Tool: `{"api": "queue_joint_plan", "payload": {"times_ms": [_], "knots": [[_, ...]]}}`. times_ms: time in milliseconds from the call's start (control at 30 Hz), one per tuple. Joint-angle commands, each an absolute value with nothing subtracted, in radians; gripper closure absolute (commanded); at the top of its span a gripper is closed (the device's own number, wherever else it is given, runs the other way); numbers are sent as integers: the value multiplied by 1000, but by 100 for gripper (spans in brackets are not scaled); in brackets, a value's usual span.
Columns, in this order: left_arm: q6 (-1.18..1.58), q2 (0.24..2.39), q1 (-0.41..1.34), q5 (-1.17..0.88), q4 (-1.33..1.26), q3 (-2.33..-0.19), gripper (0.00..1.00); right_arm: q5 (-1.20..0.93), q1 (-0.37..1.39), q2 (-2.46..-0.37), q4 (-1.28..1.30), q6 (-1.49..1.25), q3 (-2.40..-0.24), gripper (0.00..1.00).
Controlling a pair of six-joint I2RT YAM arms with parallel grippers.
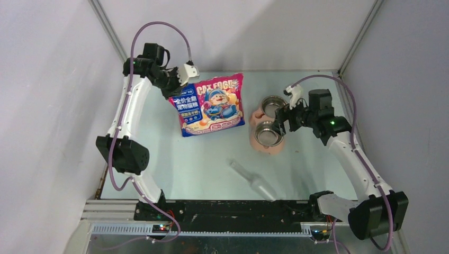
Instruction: Serve the pet food
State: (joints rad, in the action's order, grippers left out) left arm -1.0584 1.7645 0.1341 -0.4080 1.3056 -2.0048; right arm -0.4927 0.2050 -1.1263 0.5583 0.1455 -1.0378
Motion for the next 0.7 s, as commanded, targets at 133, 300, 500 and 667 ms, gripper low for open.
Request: {"api": "queue_joint_plan", "payload": {"times_ms": [133, 300, 500, 667], "knots": [[-803, 1667, 150, -645, 1349, -2044, 100, -481, 327, -1276, 376, 1, -1083, 12], [-653, 1637, 153, -764, 1332, -2040, 100, -457, 404, -1450, 316, -101, -1148, 35], [-482, 1588, 152, -840, 1245, -1977, 100, -473, 430, -1683, 278, -349, -1301, 67], [-314, 1513, 153, -935, 1147, -1881, 100, -422, 453, -1852, 255, -407, -1431, 69]]}}
